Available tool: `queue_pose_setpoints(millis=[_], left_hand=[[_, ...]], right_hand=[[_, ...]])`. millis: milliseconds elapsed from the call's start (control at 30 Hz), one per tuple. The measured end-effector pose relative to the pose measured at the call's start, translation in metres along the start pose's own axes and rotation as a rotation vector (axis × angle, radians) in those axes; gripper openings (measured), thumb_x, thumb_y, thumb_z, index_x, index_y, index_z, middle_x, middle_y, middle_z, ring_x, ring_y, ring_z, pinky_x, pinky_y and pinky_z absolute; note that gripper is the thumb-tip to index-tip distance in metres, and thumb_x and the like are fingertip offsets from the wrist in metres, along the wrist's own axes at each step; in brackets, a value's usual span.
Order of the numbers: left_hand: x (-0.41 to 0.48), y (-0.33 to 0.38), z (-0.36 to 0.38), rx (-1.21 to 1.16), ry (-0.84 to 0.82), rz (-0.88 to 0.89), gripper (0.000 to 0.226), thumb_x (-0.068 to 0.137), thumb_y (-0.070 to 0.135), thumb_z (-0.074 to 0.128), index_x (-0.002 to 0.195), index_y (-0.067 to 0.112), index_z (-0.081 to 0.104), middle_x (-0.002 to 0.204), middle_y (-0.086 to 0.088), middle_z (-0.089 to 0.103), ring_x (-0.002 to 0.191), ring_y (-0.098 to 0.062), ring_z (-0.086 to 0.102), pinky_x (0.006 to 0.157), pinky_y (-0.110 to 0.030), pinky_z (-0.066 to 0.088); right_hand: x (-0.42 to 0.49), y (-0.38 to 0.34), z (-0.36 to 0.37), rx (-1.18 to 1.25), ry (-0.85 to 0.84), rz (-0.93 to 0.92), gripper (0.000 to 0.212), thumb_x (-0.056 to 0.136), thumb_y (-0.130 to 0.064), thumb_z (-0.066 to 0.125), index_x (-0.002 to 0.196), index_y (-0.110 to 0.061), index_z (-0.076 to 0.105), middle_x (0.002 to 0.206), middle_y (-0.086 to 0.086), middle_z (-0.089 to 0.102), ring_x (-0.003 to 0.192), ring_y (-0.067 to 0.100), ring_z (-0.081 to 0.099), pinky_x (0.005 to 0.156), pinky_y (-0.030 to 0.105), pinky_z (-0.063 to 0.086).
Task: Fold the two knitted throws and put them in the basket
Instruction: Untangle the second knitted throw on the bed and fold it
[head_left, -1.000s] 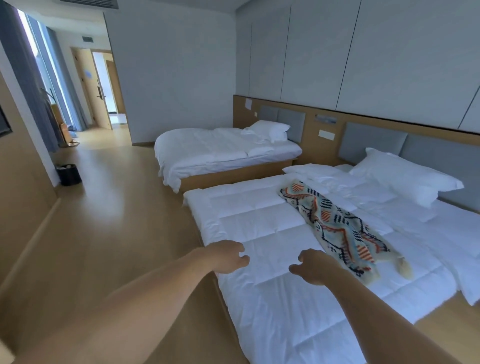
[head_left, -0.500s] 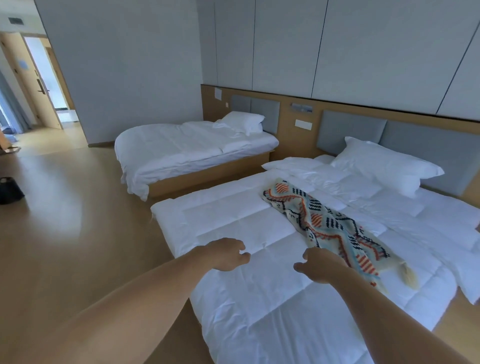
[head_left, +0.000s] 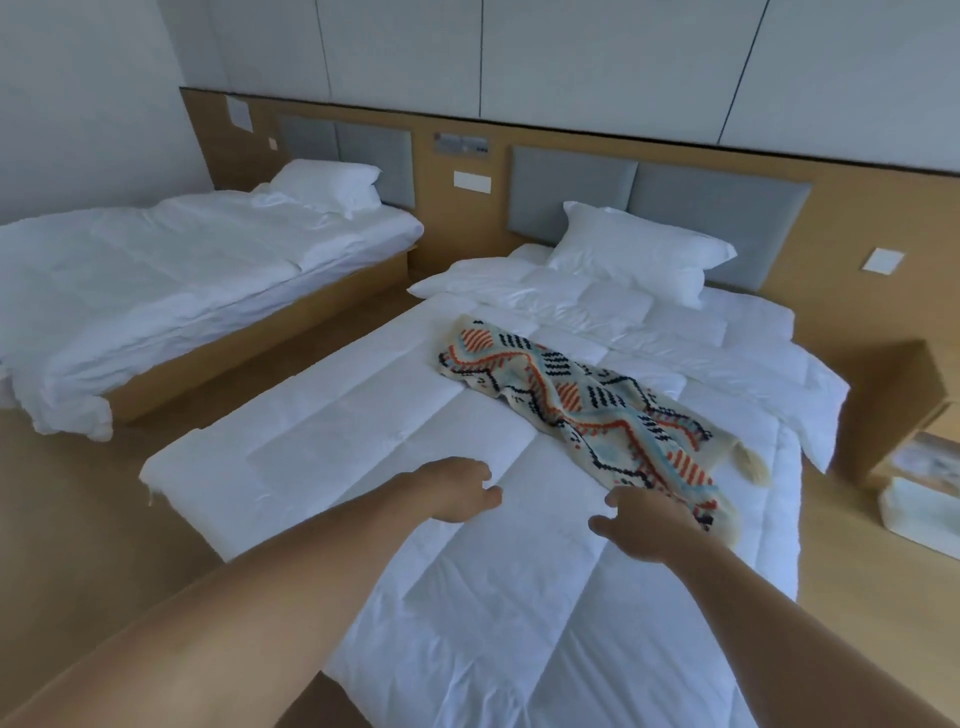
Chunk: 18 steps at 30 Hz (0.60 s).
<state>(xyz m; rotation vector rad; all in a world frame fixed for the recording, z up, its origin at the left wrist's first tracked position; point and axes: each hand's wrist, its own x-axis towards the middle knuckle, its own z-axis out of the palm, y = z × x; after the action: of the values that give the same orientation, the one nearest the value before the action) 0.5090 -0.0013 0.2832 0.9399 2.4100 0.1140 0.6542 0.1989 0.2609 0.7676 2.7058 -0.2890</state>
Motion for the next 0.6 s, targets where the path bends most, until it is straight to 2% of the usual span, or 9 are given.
queue_pose_setpoints(millis=[167,367,500,600], left_hand=[[0.067,0.031,0.012,0.027,-0.114,0.126,0.062,0.100,0.051,0.035,0.152,0.018,0.028,0.159,-0.002,0.027,0.142,-0.024,0.032,0.111,-0.035,0.029],[0.150,0.060,0.036,0.042,-0.226,0.153,0.062,0.099,0.051,0.036,0.152,0.019,0.028,0.159,-0.001,0.027,0.142,-0.025,0.032,0.113,-0.035,0.030],[0.221,0.074,0.063,0.065,-0.280,0.127,0.061,0.100,0.050,0.035,0.152,0.019,0.029,0.158,-0.002,0.029,0.141,-0.024,0.034,0.111,-0.034,0.032],[0.271,0.085,0.092,0.066,-0.290,0.117,0.060,0.099,0.049,0.036,0.150,0.018,0.031,0.156,-0.002,0.034,0.138,-0.023,0.038,0.110,-0.035,0.035]], right_hand=[[0.019,0.043,0.021,0.063,-0.023,0.157,0.056,0.094,-0.054,0.047,0.137,-0.018,0.051,0.136,0.002,0.057,0.123,0.023,0.054,0.099,0.037,0.047],[0.076,0.100,0.062,0.156,-0.085,0.274,0.057,0.095,-0.053,0.047,0.140,-0.019,0.048,0.138,0.001,0.056,0.124,0.021,0.054,0.100,0.035,0.046],[0.125,0.139,0.100,0.194,-0.122,0.327,0.058,0.097,-0.047,0.044,0.148,-0.021,0.037,0.144,0.004,0.050,0.128,0.024,0.050,0.096,0.033,0.044],[0.162,0.170,0.132,0.221,-0.152,0.376,0.063,0.097,-0.046,0.045,0.152,-0.021,0.027,0.149,0.007,0.043,0.133,0.029,0.043,0.099,0.038,0.042]])
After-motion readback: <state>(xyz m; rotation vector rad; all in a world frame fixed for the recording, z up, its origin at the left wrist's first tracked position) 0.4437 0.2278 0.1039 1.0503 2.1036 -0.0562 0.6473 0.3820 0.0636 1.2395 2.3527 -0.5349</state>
